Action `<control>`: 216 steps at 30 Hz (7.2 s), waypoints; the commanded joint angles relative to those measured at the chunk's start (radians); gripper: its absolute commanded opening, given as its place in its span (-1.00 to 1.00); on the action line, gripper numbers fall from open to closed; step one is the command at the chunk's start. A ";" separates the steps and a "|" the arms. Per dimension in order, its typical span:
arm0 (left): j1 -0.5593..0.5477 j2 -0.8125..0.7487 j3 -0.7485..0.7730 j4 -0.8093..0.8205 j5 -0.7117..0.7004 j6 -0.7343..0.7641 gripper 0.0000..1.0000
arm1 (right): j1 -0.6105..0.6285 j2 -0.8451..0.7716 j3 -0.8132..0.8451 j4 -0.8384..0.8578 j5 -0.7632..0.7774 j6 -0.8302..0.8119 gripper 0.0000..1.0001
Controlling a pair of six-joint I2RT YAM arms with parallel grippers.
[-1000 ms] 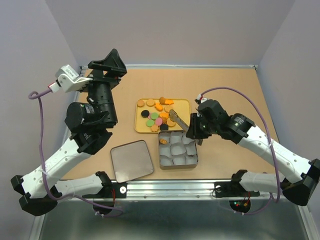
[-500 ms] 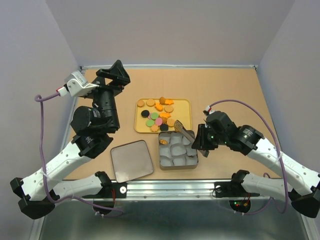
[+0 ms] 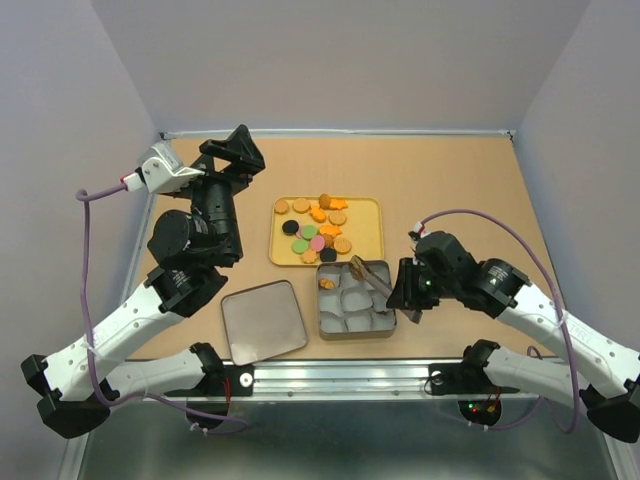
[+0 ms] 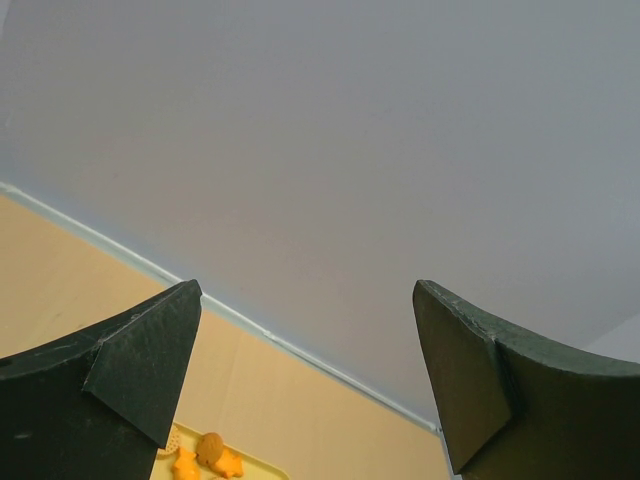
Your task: Pack the cookies
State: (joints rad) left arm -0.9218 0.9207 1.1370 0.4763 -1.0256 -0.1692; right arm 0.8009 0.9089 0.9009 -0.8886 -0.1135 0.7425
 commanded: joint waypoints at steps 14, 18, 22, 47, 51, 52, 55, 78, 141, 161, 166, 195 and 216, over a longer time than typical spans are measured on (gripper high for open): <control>0.000 -0.003 0.000 -0.019 -0.018 -0.021 0.97 | 0.009 0.065 0.036 0.091 0.093 -0.063 -0.34; 0.000 -0.003 0.000 -0.028 -0.014 -0.029 0.97 | 0.009 0.077 0.066 0.103 0.100 -0.066 -0.27; 0.000 0.000 0.001 -0.033 -0.014 -0.032 0.97 | 0.008 0.068 0.084 0.103 0.101 -0.065 -0.12; 0.011 -0.049 0.032 -0.152 0.064 0.026 0.97 | -0.003 0.449 0.519 0.030 0.348 -0.195 -0.11; 0.012 -0.080 0.038 -0.206 0.062 0.045 0.97 | -0.051 0.608 0.650 0.051 0.347 -0.250 -0.16; 0.014 -0.088 0.030 -0.211 0.053 0.042 0.97 | -0.064 0.631 0.673 0.056 0.341 -0.250 -0.17; 0.014 -0.129 -0.016 -0.225 0.041 0.013 0.97 | -0.124 0.715 0.736 0.085 0.298 -0.281 -0.21; 0.216 -0.085 -0.048 -0.439 0.205 -0.207 0.97 | -0.163 0.923 0.842 0.177 0.130 -0.284 -0.28; 0.360 -0.034 -0.068 -0.528 0.380 -0.276 0.93 | -0.167 0.961 0.698 0.223 0.152 -0.265 -0.42; 0.385 -0.015 -0.017 -0.499 0.458 -0.120 0.97 | -0.177 0.594 0.624 0.106 0.224 -0.327 -0.49; 0.385 -0.068 -0.059 -0.416 0.409 -0.055 0.97 | -0.177 0.414 0.486 0.021 0.200 -0.302 -0.49; 0.386 -0.118 -0.174 -0.475 0.519 -0.156 0.91 | -0.177 0.075 0.219 -0.187 0.120 -0.210 -0.63; 0.386 -0.118 -0.197 -0.462 0.550 -0.167 0.89 | -0.177 -0.097 0.125 -0.204 -0.043 -0.141 -0.55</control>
State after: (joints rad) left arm -0.5411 0.8150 0.9543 -0.0299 -0.4858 -0.3389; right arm 0.6285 0.8352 1.0454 -1.1027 -0.1238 0.5812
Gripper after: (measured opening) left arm 0.945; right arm 0.316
